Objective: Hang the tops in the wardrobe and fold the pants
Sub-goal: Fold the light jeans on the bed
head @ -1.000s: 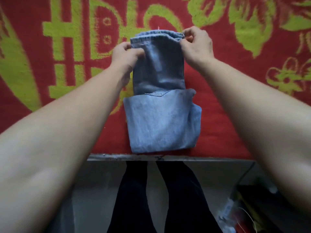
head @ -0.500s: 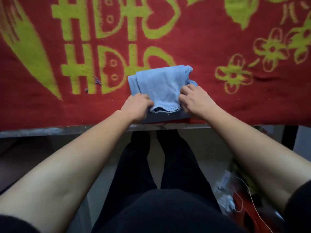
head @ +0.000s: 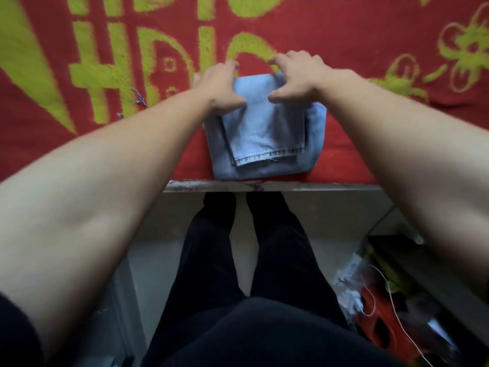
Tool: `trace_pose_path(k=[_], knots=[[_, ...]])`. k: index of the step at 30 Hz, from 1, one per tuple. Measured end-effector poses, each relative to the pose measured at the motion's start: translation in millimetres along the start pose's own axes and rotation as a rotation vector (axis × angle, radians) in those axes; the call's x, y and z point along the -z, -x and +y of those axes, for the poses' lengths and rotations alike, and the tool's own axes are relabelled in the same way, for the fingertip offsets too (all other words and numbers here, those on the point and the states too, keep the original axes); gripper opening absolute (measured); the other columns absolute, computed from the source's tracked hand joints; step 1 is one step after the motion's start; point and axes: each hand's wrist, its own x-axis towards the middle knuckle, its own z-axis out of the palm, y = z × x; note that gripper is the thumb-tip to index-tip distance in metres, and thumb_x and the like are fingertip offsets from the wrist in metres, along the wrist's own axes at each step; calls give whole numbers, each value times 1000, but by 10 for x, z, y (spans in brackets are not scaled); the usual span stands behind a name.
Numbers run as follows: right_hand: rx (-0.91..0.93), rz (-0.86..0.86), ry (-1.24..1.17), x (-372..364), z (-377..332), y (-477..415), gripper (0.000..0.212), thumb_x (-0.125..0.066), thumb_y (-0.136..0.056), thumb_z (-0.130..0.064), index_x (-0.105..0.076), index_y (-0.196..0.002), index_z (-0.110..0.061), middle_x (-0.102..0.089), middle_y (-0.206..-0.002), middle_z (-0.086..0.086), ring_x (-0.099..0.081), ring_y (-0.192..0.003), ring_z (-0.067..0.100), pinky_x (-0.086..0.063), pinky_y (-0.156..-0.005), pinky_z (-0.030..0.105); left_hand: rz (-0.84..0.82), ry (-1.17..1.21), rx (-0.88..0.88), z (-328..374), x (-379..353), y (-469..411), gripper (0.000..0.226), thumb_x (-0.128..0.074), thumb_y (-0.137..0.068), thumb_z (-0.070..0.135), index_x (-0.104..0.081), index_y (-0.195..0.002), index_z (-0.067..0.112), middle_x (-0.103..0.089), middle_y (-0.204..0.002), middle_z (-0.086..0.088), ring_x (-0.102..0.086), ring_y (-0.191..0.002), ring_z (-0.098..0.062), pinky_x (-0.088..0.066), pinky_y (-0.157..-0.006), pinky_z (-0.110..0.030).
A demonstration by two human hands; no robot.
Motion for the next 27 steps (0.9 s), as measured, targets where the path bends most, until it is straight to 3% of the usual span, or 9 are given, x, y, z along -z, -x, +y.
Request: trace_pose_path(k=[4, 8, 10, 12, 16, 19, 21, 23, 27], knots=[[-4, -165, 8, 110, -62, -116, 77, -74, -73, -52, -53, -131, -8, -59, -129, 21, -57, -116, 38, -48, -98, 47, -92, -27, 24, 48, 30, -77, 92, -81, -68, 43, -37, -143, 14, -49, -140, -15, -49, -127, -34, -41, -104, -45], [30, -270, 107, 140, -142, 14, 129, -78, -33, -74, -41, -143, -19, -53, -142, 10, -55, -125, 32, -48, -102, 46, -177, -102, -19, 164, 37, 126, 85, -85, -60, 38, -48, -131, 11, -58, -125, -19, -57, -111, -36, -50, -90, -40], [4, -340, 115, 98, -171, 98, 142, -83, -30, -71, -27, -151, -22, -44, -151, 7, -50, -131, 30, -45, -106, 45, -174, -163, -33, 187, -15, 251, 82, -83, -63, 38, -47, -131, 11, -54, -125, -20, -55, -113, -39, -49, -91, -41], [-29, -394, 145, 27, -219, 188, 133, -87, -39, -63, -28, -150, -19, -46, -149, 10, -52, -128, 31, -47, -103, 44, -153, -198, -5, 196, -97, 389, 74, -78, -70, 35, -45, -133, 14, -45, -128, -22, -51, -116, -42, -46, -95, -45], [-52, -334, 243, -148, -326, 406, 62, -78, -68, -43, -62, -121, -14, -63, -112, 12, -61, -103, 31, -51, -74, 30, -133, -213, 45, 254, -233, 657, 51, -65, -81, 29, -54, -130, 19, -43, -127, -17, -53, -114, -39, -47, -91, -44], [-37, -229, 237, -197, -380, 638, 36, -62, -82, -28, -62, -115, -14, -57, -122, 12, -50, -117, 32, -44, -91, 46, -51, -197, 58, 329, -226, 905, 42, -64, -82, 28, -59, -124, 22, -44, -122, -13, -51, -112, -35, -47, -85, -43], [-3, -201, 165, -135, -415, 837, 19, -58, -82, -20, -63, -100, -17, -63, -116, 10, -58, -102, 31, -46, -76, 38, 11, -196, 45, 381, -148, 1116, 46, -65, -82, 27, -54, -127, 25, -41, -124, -12, -48, -112, -33, -46, -80, -42], [23, -100, 145, -21, -499, 1050, 22, -57, -81, -16, -63, -102, -20, -67, -111, 9, -63, -97, 30, -42, -66, 32, 95, -212, 27, 398, 30, 1340, 53, -66, -82, 25, -50, -132, 26, -41, -125, -12, -45, -113, -33, -46, -78, -42], [49, 210, 145, 475, -901, 1501, 46, -60, -84, -23, -51, -130, -25, -62, -124, 2, -60, -112, 29, -50, -79, 36, 334, -321, -10, 358, 754, 1838, 48, -69, -79, 26, -55, -125, 27, -51, -121, -6, -43, -115, -31, -47, -76, -39]])
